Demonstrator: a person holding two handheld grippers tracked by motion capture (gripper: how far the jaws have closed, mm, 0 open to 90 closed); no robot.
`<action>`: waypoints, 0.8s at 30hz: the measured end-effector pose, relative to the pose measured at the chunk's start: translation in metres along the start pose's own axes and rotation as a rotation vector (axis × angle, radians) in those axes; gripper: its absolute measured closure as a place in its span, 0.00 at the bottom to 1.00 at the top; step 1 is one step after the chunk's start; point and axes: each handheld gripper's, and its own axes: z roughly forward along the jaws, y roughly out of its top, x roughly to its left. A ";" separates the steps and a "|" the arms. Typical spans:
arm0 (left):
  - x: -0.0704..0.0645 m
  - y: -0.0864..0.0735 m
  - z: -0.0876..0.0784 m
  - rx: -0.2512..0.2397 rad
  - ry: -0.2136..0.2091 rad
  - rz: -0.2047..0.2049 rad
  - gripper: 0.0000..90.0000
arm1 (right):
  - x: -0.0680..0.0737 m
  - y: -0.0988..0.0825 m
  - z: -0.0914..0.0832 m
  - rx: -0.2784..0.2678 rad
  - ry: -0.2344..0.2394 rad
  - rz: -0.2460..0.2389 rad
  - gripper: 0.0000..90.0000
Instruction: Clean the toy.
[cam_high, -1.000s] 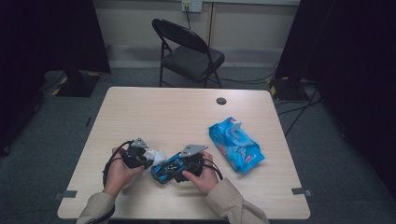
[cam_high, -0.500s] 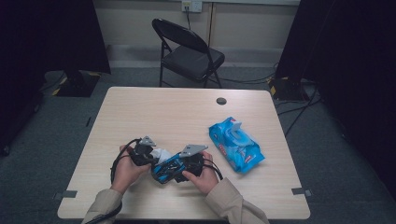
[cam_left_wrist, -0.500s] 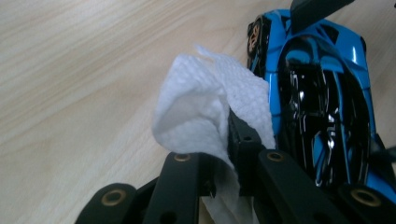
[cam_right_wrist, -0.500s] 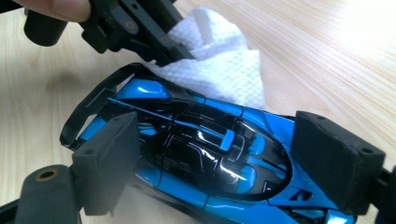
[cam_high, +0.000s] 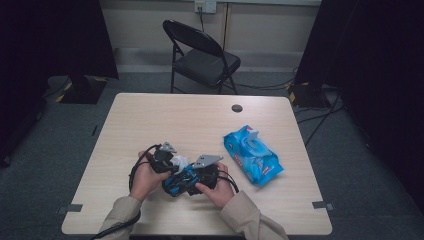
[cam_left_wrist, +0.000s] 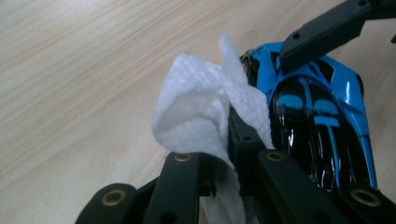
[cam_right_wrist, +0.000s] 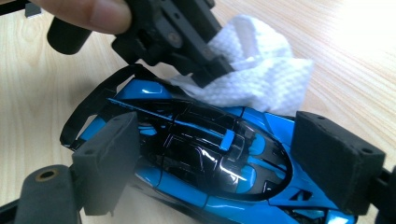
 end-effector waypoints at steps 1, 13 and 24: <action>0.000 0.001 0.001 -0.006 0.001 -0.003 0.92 | 0.000 0.000 0.000 0.000 0.000 0.001 0.17; 0.001 0.012 0.011 -0.025 -0.013 -0.012 0.92 | -0.002 -0.001 0.000 -0.006 -0.001 0.002 0.17; 0.002 0.026 0.023 -0.040 -0.036 -0.020 0.92 | -0.001 -0.001 -0.001 -0.008 -0.002 0.001 0.17</action>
